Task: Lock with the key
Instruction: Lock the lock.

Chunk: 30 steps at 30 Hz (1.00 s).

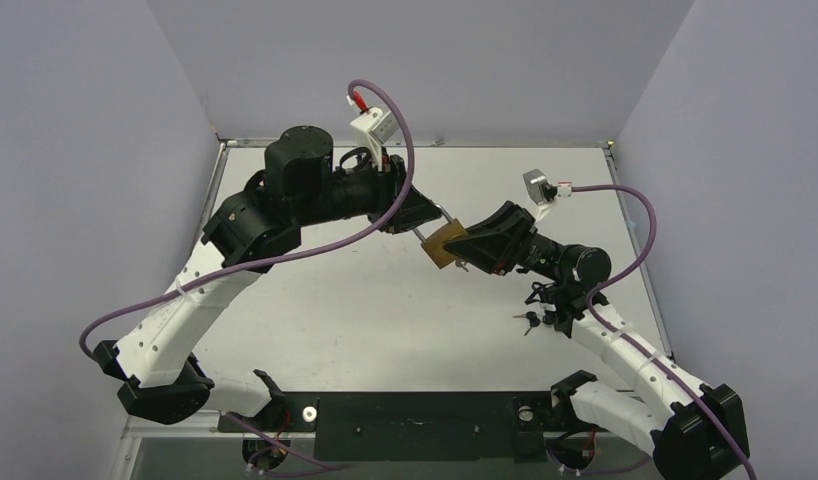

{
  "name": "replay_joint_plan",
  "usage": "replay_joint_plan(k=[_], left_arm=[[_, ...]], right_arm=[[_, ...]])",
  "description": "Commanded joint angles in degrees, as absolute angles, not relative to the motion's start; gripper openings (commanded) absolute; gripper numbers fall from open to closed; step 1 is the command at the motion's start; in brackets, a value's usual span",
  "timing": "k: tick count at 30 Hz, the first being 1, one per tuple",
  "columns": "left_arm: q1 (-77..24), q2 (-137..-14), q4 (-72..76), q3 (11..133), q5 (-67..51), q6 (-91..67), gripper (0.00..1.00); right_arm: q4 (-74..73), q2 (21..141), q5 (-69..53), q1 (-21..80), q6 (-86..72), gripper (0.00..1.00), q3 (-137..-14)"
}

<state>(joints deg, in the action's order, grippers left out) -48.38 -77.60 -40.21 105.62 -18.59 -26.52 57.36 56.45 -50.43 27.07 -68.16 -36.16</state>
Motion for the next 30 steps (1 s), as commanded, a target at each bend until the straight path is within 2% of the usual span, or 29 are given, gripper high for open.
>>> replay_joint_plan(k=[1,12,14,16,20,21,22,24,26,30], left_arm=[[-48.5,-77.0,-39.7,105.8,-23.2,-26.1,0.27],[-47.9,-76.8,-42.6,105.4,-30.2,-24.4,0.20],[-47.9,-76.8,-43.0,105.4,-30.8,-24.4,0.14],[-48.0,-76.7,-43.1,105.3,-30.6,-24.2,0.02],[-47.9,-76.6,-42.7,105.1,-29.7,-24.3,0.00],[-47.9,-76.5,-42.5,105.2,-28.8,-24.6,0.00],[-47.9,-76.4,-42.3,105.3,-28.3,-24.7,0.00],[-47.9,-75.9,-41.3,105.9,-27.4,-25.2,0.00],[-47.9,-75.5,-40.8,107.0,-25.8,-25.7,0.00],[-47.9,-75.2,-40.6,110.0,-24.5,-25.9,0.00]], right_arm=[[58.8,54.7,-47.6,27.0,-66.3,0.00,-40.5],[56.7,54.2,-50.1,26.8,-64.9,0.00,-41.5],[56.2,54.1,-50.5,26.8,-64.7,0.00,-41.6],[55.2,54.1,-50.9,26.8,-63.9,0.00,-41.8],[51.1,53.5,-50.3,26.8,-61.0,0.00,-42.2],[49.3,53.4,-49.8,26.9,-59.5,0.05,-42.5],[48.5,53.1,-49.6,26.8,-58.8,0.21,-42.6],[47.7,53.1,-49.4,26.8,-57.9,0.41,-42.8],[47.9,53.4,-49.5,26.7,-57.7,0.54,-43.1],[50.2,53.8,-50.0,26.2,-58.4,0.69,-42.7]])
